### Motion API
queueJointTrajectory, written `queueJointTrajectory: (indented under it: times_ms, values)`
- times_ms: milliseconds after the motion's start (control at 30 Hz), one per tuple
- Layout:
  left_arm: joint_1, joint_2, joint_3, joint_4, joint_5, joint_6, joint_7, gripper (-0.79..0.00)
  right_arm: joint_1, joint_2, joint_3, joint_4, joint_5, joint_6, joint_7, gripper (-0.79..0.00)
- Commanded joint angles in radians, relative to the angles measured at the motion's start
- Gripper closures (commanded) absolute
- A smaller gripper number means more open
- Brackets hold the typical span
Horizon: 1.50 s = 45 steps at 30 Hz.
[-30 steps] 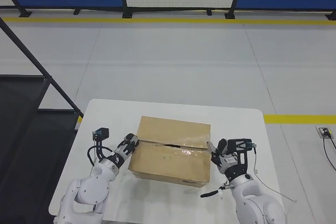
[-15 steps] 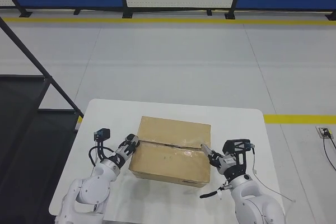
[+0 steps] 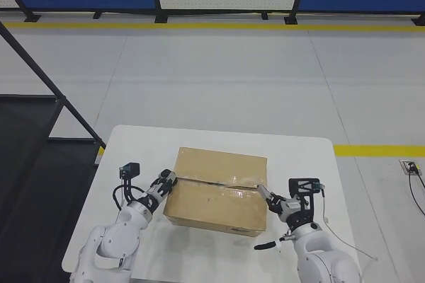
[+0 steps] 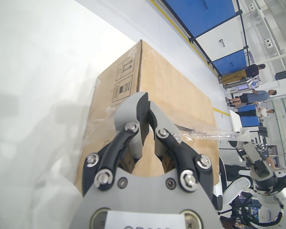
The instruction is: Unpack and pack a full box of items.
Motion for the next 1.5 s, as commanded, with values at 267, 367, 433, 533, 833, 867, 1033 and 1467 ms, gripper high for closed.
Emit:
queueJointTrajectory:
  times_ms: [267, 367, 433, 533, 833, 867, 1033, 1467]
  values:
    - [0.03, 0.004, -0.014, -0.121, -0.076, 0.001, -0.015, 0.0, 0.004, 0.001, -0.006, 0.003, 0.001, -0.002, -0.003, -0.785]
    - [0.02, 0.004, 0.006, -0.137, -0.09, 0.02, -0.038, 0.0, 0.006, 0.001, -0.006, 0.006, 0.002, -0.005, -0.006, -0.785]
    - [0.002, 0.003, 0.034, -0.131, -0.078, 0.039, -0.059, 0.0, 0.01, 0.001, -0.007, 0.009, 0.005, -0.006, -0.006, -0.785]
    - [-0.043, 0.0, 0.088, -0.09, -0.051, 0.077, -0.086, 0.0, 0.017, 0.001, -0.008, 0.013, 0.006, -0.01, -0.005, -0.785]
    - [-0.161, -0.011, 0.19, 0.037, -0.001, 0.154, -0.136, 0.0, 0.033, 0.002, -0.013, 0.02, 0.002, -0.011, 0.009, -0.785]
    - [-0.169, -0.012, 0.197, 0.048, 0.001, 0.159, -0.138, 0.0, 0.036, 0.002, -0.014, 0.022, 0.001, -0.012, 0.01, -0.785]
    - [-0.199, -0.018, 0.234, 0.078, -0.007, 0.167, -0.134, 0.0, 0.054, 0.002, -0.015, 0.041, 0.008, -0.023, 0.016, -0.785]
    - [-0.207, -0.02, 0.249, 0.116, -0.021, 0.158, -0.127, 0.0, 0.073, 0.004, -0.018, 0.057, 0.001, -0.021, 0.026, -0.785]
